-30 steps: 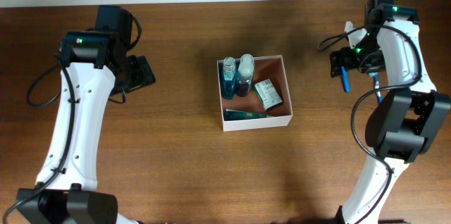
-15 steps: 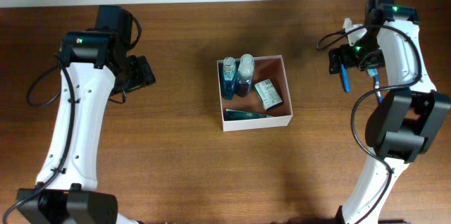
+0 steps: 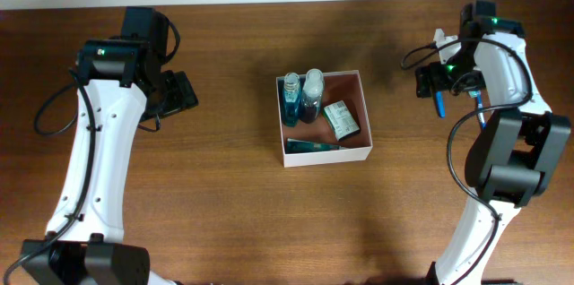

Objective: Pack container
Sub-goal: 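Move the right gripper over the blue razor, then lower the right gripper and close it on the razor handle, then carry the razor left and lower it into the pink box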

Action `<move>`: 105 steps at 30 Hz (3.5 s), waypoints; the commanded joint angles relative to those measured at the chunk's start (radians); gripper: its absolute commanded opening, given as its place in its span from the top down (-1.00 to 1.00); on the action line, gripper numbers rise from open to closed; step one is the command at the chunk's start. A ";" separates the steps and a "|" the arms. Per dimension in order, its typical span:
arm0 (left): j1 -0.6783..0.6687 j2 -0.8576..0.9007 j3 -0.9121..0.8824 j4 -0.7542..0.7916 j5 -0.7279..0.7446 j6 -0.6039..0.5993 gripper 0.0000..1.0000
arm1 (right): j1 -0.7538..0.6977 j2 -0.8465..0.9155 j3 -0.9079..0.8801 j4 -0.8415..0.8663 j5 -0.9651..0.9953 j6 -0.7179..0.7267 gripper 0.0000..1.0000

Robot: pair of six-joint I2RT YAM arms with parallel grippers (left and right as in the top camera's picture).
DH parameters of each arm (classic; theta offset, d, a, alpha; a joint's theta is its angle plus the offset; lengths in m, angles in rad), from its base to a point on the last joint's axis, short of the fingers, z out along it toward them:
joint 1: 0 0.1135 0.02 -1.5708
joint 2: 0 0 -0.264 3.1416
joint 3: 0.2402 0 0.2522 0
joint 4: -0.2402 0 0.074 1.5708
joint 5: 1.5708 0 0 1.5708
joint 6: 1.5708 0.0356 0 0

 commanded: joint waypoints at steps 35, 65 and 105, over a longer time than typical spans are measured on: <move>0.002 0.008 -0.004 0.002 -0.008 -0.009 -0.99 | 0.000 0.075 -0.120 0.135 0.032 0.045 -0.97; 0.002 0.008 -0.004 0.002 -0.008 -0.009 -0.99 | 0.000 0.077 -0.120 0.186 0.058 0.041 0.37; 0.002 0.008 -0.004 0.002 -0.008 -0.009 -0.99 | 0.047 0.030 0.417 -0.576 -0.184 0.292 0.92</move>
